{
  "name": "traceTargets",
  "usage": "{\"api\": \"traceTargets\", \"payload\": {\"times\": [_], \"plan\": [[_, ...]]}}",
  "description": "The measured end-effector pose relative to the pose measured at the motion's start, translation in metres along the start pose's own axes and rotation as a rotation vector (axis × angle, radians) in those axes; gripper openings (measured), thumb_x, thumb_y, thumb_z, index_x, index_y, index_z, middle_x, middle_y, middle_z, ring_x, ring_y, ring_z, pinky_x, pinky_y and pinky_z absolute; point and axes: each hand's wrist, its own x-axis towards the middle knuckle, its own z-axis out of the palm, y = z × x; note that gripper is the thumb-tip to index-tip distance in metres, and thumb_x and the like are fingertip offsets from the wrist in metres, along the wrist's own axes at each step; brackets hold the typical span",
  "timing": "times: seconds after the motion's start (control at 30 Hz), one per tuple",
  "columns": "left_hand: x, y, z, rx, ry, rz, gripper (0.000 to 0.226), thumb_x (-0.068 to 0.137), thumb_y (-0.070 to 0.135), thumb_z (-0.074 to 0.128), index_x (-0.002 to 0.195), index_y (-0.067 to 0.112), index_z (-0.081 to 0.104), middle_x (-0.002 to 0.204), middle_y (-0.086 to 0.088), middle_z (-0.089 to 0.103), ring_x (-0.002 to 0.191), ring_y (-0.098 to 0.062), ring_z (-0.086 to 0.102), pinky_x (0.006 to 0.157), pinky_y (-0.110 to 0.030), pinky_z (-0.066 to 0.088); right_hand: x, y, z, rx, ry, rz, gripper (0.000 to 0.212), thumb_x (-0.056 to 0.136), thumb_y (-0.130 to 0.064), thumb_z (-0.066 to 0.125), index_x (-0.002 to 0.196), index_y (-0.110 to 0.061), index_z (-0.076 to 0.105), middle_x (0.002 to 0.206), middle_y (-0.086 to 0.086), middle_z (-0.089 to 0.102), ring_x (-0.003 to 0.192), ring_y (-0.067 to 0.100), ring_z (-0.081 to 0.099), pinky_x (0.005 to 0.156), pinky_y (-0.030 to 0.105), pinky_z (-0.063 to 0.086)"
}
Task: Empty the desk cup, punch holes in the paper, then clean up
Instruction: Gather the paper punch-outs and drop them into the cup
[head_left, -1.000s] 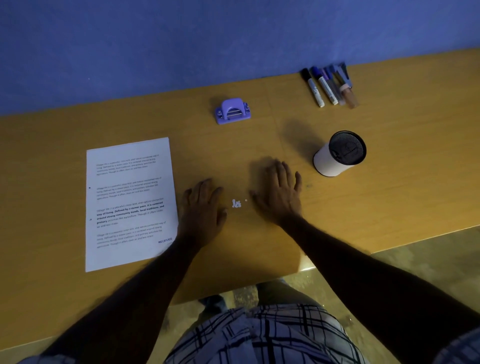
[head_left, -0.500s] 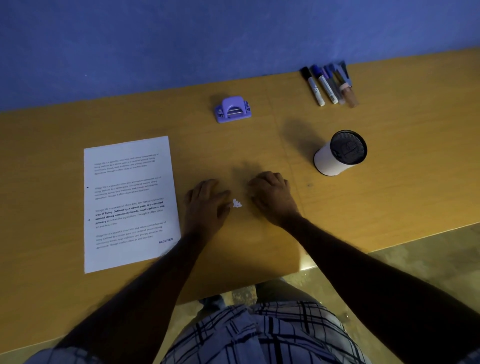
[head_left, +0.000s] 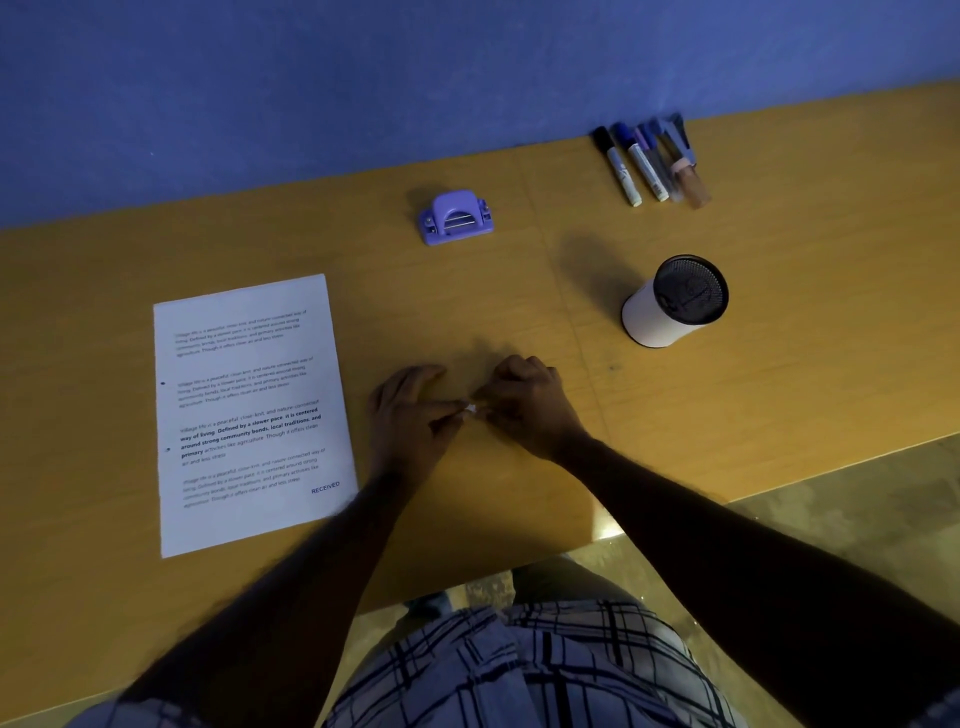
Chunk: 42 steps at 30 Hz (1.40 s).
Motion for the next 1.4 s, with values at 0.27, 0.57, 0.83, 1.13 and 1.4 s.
{"api": "traceTargets", "payload": {"times": [0.27, 0.57, 0.83, 1.13, 1.4], "plan": [[-0.001, 0.003, 0.005, 0.022, 0.005, -0.040, 0.010, 0.078, 0.033, 0.074, 0.087, 0.031, 0.077, 0.131, 0.005, 0.058, 0.128, -0.023, 0.045, 0.103, -0.043, 0.032, 0.005, 0.001, -0.001, -0.011, -0.006, -0.026, 0.027, 0.083, -0.040, 0.069, 0.108, -0.031, 0.071, 0.111, -0.001, 0.054, 0.107, 0.021, 0.046, 0.086, 0.033, 0.025], [-0.004, 0.005, 0.009, 0.067, 0.013, -0.031, 0.017, 0.084, 0.035, 0.063, 0.091, 0.024, 0.075, 0.127, -0.003, 0.057, 0.123, -0.025, 0.051, 0.102, -0.037, 0.028, 0.004, -0.001, 0.009, -0.008, 0.065, -0.074, 0.016, 0.085, -0.030, 0.070, 0.099, -0.021, 0.074, 0.103, 0.002, 0.060, 0.102, 0.023, 0.053, 0.085, 0.035, 0.028], [-0.002, 0.007, 0.008, 0.109, -0.009, -0.024, 0.013, 0.087, 0.029, 0.065, 0.092, 0.020, 0.074, 0.125, -0.006, 0.058, 0.123, -0.029, 0.050, 0.102, -0.045, 0.031, 0.005, -0.008, 0.018, -0.172, 0.016, -0.065, 0.024, 0.094, -0.035, 0.051, 0.105, -0.020, 0.066, 0.113, 0.003, 0.052, 0.105, 0.022, 0.045, 0.092, 0.039, 0.026], [0.007, 0.012, -0.002, 0.073, -0.101, -0.022, 0.016, 0.089, 0.024, 0.063, 0.097, 0.014, 0.072, 0.128, -0.004, 0.056, 0.128, -0.024, 0.045, 0.107, -0.042, 0.027, 0.004, -0.016, 0.021, -0.105, -0.053, 0.076, 0.026, 0.097, -0.032, 0.045, 0.113, -0.017, 0.058, 0.122, 0.007, 0.048, 0.112, 0.026, 0.043, 0.094, 0.044, 0.030], [0.035, 0.052, -0.008, -0.297, -0.110, -0.043, 0.018, 0.090, 0.020, 0.059, 0.094, 0.006, 0.069, 0.095, -0.006, 0.067, 0.089, -0.023, 0.063, 0.078, -0.031, 0.048, -0.003, -0.015, -0.039, 0.802, 0.022, 0.283, 0.014, 0.097, -0.003, 0.048, 0.091, -0.002, 0.061, 0.086, 0.008, 0.059, 0.081, 0.015, 0.059, 0.072, 0.030, 0.048]]}}
